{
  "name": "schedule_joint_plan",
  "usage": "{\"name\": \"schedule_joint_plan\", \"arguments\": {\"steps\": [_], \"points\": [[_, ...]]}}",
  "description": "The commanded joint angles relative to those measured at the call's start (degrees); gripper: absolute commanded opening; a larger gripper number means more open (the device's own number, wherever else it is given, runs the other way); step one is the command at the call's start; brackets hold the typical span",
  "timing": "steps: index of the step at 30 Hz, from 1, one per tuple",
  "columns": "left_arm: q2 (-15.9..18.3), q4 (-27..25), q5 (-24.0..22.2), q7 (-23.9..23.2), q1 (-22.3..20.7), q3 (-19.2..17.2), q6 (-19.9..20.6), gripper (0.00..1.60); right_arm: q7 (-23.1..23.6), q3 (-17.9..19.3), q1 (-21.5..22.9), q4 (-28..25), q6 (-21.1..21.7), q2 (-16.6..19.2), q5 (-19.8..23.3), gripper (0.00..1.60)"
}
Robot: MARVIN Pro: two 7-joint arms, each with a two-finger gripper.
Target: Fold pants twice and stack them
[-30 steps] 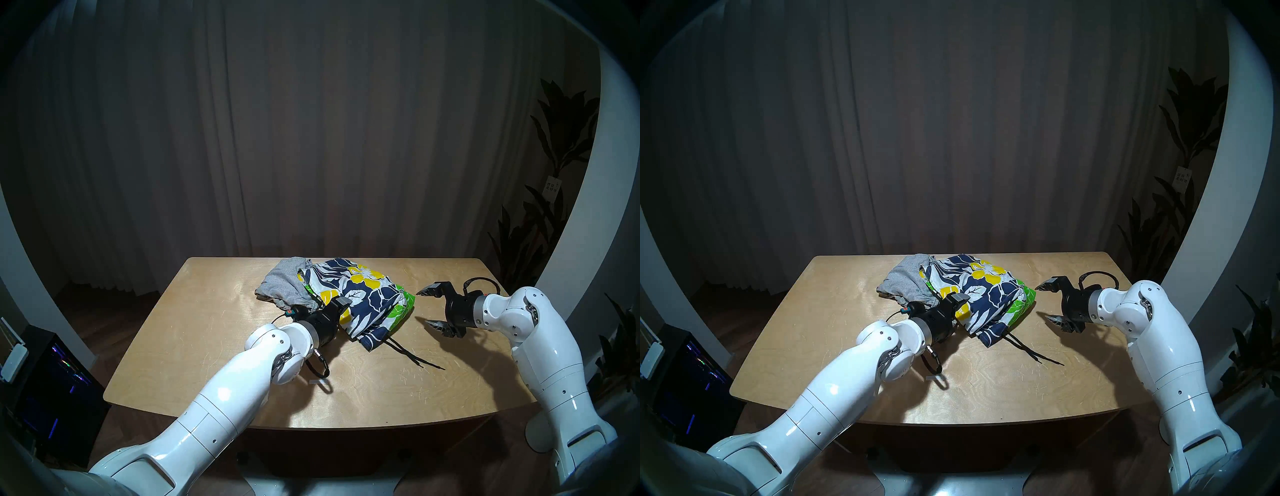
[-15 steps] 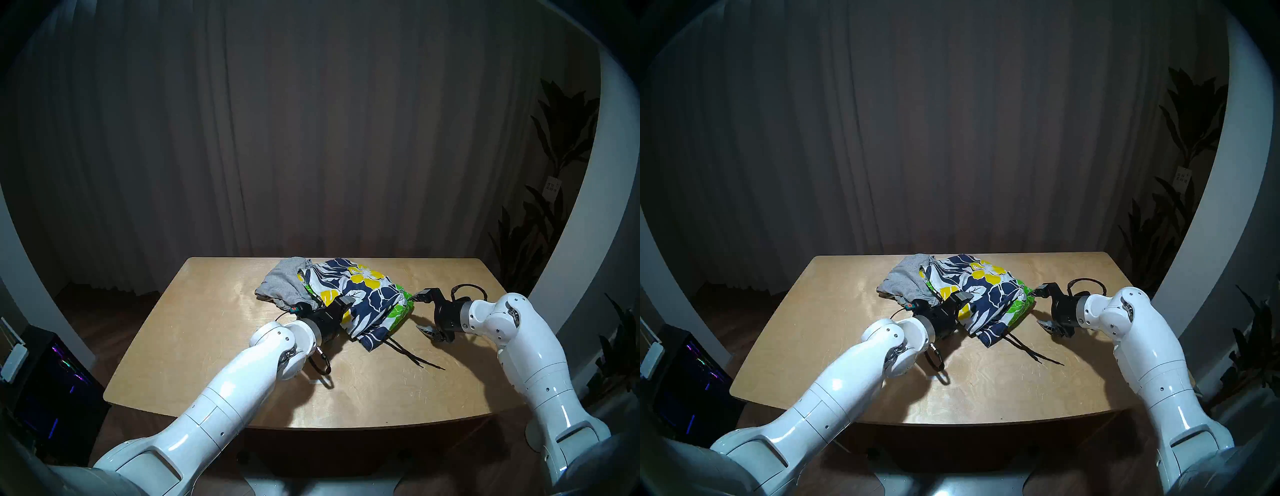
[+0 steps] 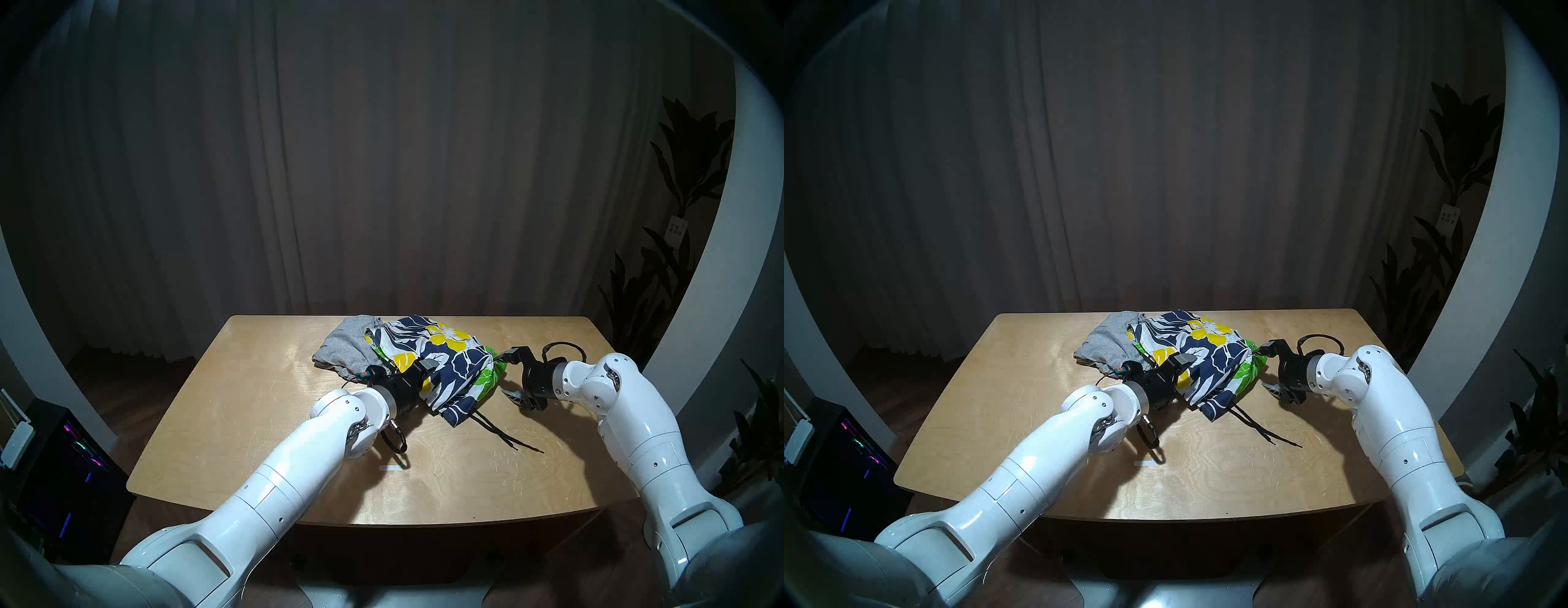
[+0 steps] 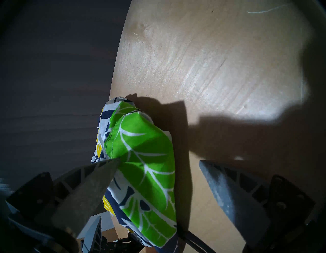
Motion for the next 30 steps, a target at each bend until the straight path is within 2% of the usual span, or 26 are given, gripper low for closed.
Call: {"name": "schedule_joint_plan", "arguments": {"steps": [1, 8, 12, 15, 23, 28, 30], "points": [[0.51, 0.82, 0.16, -0.69, -0.54, -0.55, -0.16, 1.60, 2.39, 1.95, 0.29, -2.38, 2.72, 1.16, 2.38, 1.60], [0.24, 1.36, 0.10, -1.63, -0.24, -0.98, -0.42, 1.60, 2.64, 6.90, -7.37, -7.04, 5.63, 4.44, 7.58, 1.60], [-0.29, 2.50, 0.20, -2.25, -0.45, -0.92, -0.65, 1.60, 2.89, 7.76, -8.91, -6.71, 5.48, 4.12, 8.20, 1.60], [-1.49, 5.21, 0.52, -3.37, -1.23, -0.52, -0.97, 1.60, 3.96, 6.76, -7.69, -3.79, 4.72, 2.17, 6.61, 1.60], [-2.45, 6.65, 0.70, -3.72, -1.82, -0.26, -1.35, 1.60, 7.30, 4.48, -1.96, 4.56, 4.07, -1.17, 4.30, 1.60], [-2.67, 7.31, 0.70, -3.80, -1.96, -0.06, -1.55, 1.60, 10.91, 5.50, 0.36, 9.22, 5.50, -1.55, 5.80, 1.60], [-2.74, 7.74, 0.76, -3.72, -2.04, 0.14, -1.55, 1.60, 12.60, 5.03, 1.53, 11.52, 6.81, -1.17, 5.16, 1.60]]}}
